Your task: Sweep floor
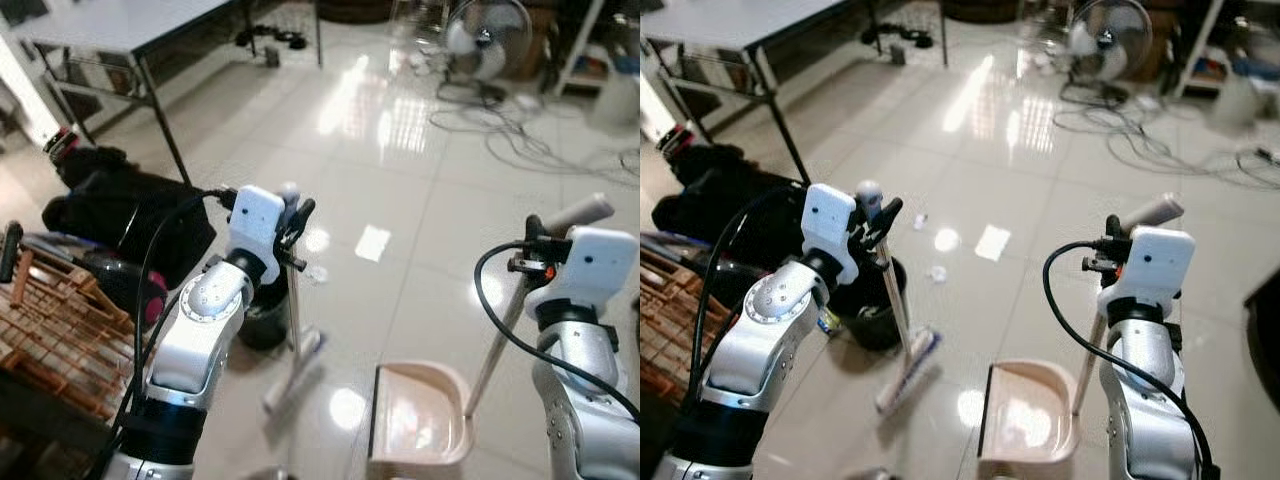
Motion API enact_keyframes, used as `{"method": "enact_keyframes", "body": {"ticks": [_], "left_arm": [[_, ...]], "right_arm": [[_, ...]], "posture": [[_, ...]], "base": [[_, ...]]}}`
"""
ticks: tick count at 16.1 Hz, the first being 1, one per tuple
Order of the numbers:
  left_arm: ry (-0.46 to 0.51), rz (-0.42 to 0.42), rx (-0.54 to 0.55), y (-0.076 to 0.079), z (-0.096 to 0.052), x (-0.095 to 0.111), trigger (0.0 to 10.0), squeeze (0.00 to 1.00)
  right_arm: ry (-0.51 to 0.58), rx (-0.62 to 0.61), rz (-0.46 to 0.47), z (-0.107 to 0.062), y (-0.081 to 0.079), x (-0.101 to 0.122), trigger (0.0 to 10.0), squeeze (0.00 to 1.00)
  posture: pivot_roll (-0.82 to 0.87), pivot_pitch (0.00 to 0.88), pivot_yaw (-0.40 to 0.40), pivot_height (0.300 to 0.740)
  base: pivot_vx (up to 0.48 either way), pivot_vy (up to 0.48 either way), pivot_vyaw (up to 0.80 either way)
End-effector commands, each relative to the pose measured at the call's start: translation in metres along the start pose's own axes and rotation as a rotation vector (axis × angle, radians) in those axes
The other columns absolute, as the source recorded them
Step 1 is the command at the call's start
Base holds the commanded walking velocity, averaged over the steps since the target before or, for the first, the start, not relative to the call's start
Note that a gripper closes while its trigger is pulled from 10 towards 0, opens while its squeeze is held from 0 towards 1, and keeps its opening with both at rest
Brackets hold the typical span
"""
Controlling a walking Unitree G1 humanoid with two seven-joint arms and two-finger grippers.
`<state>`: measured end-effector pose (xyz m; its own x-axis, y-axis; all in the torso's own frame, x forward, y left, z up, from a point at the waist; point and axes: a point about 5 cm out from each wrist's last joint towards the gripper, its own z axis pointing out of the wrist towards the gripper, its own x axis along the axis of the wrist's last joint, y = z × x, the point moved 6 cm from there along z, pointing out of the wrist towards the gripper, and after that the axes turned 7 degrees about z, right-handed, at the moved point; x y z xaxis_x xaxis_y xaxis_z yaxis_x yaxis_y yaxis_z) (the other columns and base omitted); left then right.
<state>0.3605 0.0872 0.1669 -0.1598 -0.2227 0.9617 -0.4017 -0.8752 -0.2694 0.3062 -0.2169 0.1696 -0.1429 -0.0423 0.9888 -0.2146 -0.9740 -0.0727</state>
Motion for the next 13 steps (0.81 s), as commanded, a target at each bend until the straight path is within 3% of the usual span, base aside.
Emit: {"method": "enact_keyframes", "body": {"ticks": [1,13], "left_arm": [[0.010,0.038,0.038,-0.0132,-0.0017,0.0039,10.0,0.00],[0.006,0.032,0.019,-0.0104,0.0001,0.0009,10.0,0.00]], "right_arm": [[0.045,0.027,0.038,0.0006,-0.0092,0.0110,10.0,0.00],[0.042,0.011,0.042,-0.0009,-0.0069,0.0089,10.0,0.00]], "posture": [[-0.07,0.070,0.056,0.740],[-0.07,0.074,0.072,0.740]], "base": [[0.446,0.000,0.00],[0.448,0.000,0.00]]}}
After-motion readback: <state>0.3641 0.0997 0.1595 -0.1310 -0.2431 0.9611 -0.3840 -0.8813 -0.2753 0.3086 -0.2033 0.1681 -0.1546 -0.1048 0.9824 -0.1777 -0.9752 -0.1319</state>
